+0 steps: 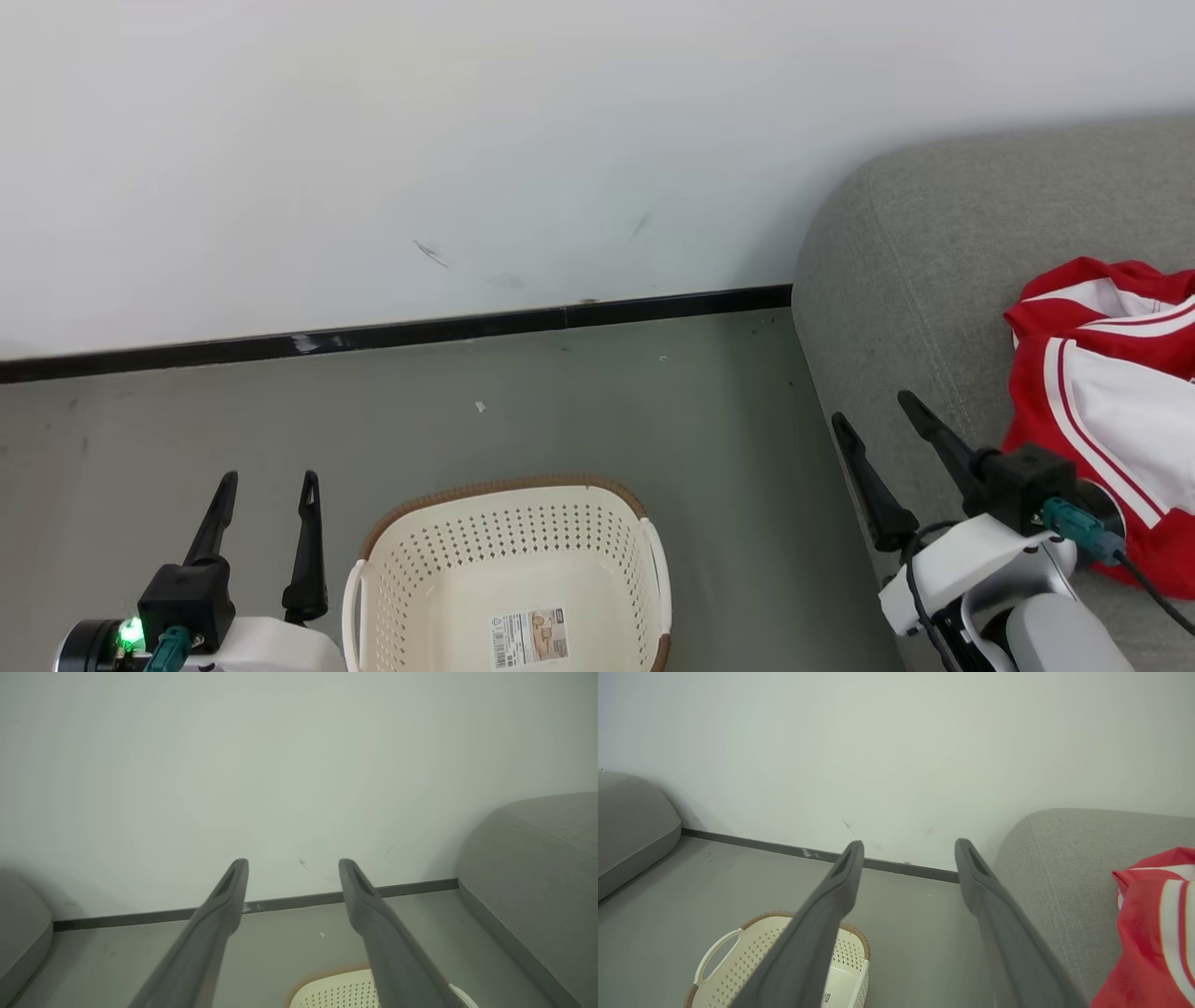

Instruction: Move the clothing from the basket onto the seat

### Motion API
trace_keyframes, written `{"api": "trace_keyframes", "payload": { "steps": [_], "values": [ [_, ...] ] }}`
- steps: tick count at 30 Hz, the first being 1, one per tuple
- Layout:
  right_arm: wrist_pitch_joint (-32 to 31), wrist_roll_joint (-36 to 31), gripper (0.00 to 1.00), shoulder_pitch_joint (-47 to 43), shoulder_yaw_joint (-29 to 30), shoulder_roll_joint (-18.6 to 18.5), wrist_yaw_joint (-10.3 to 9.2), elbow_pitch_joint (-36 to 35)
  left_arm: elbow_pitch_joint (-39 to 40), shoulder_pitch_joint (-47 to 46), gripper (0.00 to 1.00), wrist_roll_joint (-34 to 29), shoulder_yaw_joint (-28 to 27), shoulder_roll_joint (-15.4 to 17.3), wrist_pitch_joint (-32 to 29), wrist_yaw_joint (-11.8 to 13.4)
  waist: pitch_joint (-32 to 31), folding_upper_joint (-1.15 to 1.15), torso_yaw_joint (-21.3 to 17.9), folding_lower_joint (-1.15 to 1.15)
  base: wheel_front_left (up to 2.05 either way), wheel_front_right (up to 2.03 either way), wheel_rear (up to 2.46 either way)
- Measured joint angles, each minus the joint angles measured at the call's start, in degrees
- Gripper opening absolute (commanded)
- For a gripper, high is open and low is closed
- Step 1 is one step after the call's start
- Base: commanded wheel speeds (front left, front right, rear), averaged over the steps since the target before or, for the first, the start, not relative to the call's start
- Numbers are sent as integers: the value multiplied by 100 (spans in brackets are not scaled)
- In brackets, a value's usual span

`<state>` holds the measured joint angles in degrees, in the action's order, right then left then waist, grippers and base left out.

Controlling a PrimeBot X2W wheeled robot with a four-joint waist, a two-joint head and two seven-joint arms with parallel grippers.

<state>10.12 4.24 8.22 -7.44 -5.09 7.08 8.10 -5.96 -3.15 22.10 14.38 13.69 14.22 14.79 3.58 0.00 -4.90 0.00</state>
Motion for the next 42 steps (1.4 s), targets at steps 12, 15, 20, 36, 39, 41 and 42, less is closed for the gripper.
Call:
{"api": "trace_keyframes", "payload": {
  "steps": [12, 15, 20, 36, 39, 41, 42],
  "values": [
    [113, -187, 100, -618, 182, 183, 0, 18, -135, 266, 100, -3, 1, -11, 0, -8, -366, 0, 105, 0, 0, 0, 0],
    [116, -193, 100, -708, 204, 203, 0, 13, -180, 271, 100, -62, 16, 13, 0, -8, -432, 0, 97, -1, 0, 0, 0],
    [172, -296, 100, -829, 320, 226, 0, -10, -256, 386, 100, -103, 23, 70, 0, -8, -519, 0, 73, -1, 0, 0, 0],
    [252, -355, 100, -1073, 326, 263, 0, -153, -216, 488, 100, -148, -120, 79, 0, 19, -652, 0, 24, -1, 0, 0, 0],
    [258, -276, 100, -1075, 298, 263, 0, -180, -223, 524, 100, -153, -132, 81, 0, 20, -651, 0, 26, 0, 0, 0, 0],
    [287, -219, 100, -1095, 282, 263, 0, -192, -240, 538, 100, -154, -132, 82, 0, 20, -647, 0, 28, -1, 0, 0, 0],
    [291, -194, 100, -1124, 277, 263, 0, -200, -248, 538, 100, -154, -132, 83, 0, 21, -645, 0, 29, -1, 0, 0, 0]
  ]
}}
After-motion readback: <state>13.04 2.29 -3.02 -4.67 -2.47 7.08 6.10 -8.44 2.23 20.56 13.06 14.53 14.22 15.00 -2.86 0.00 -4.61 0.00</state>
